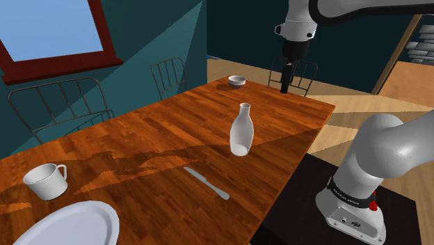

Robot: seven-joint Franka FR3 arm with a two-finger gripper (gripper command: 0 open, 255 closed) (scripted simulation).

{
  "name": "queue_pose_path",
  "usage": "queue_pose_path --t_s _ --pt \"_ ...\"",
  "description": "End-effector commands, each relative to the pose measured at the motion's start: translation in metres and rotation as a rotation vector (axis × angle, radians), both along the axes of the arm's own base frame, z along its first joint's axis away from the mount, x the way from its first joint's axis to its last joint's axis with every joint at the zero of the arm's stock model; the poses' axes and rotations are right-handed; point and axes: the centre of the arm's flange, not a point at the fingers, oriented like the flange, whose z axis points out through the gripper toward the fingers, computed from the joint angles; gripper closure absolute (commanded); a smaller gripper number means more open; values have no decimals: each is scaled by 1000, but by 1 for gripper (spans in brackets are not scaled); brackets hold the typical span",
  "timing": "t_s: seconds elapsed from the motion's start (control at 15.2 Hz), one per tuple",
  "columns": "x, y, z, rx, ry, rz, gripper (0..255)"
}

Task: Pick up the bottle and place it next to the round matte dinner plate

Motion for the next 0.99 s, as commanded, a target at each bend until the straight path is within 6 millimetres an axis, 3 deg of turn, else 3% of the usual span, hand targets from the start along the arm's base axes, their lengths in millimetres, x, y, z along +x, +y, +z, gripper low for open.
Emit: queue_pose_path --t_s 0.0,0.86,0.92 --pt "0 0 0 0 0 0 0" --pt "138 40 -92 89 32 48 0" --pt "140 41 -93 90 32 49 0"
